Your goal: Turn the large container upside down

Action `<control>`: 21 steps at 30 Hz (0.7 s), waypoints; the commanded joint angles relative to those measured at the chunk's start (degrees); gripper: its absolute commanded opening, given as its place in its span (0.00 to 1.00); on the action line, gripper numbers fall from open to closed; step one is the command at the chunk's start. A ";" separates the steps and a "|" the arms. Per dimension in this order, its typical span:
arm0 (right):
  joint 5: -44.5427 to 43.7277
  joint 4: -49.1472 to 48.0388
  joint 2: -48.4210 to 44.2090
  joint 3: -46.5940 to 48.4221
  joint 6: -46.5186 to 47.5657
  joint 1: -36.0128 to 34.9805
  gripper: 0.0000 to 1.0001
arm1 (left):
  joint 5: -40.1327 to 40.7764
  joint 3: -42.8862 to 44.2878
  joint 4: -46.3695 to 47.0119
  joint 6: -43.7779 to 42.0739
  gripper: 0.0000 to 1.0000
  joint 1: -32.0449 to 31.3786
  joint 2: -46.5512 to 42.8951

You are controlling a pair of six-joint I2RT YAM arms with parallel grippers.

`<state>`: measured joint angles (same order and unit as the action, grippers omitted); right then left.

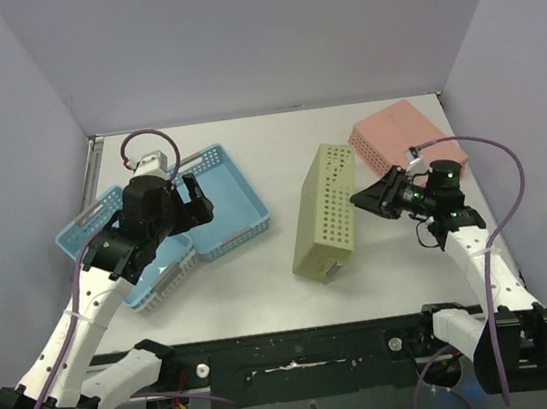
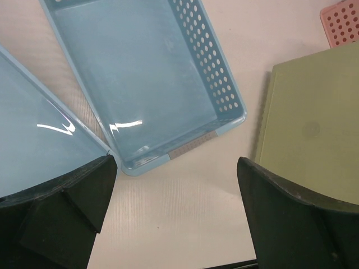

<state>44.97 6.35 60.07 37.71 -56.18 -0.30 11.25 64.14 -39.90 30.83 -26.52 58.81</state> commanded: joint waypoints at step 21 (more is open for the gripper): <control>-35.48 35.72 -4.14 15.47 22.61 -0.38 0.83 | -12.51 -4.03 9.06 2.59 0.90 -0.64 2.44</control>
<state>21.87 38.35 57.65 48.10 -33.52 11.14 3.42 60.75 -36.05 32.34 -26.57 60.29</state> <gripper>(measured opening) 0.796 0.902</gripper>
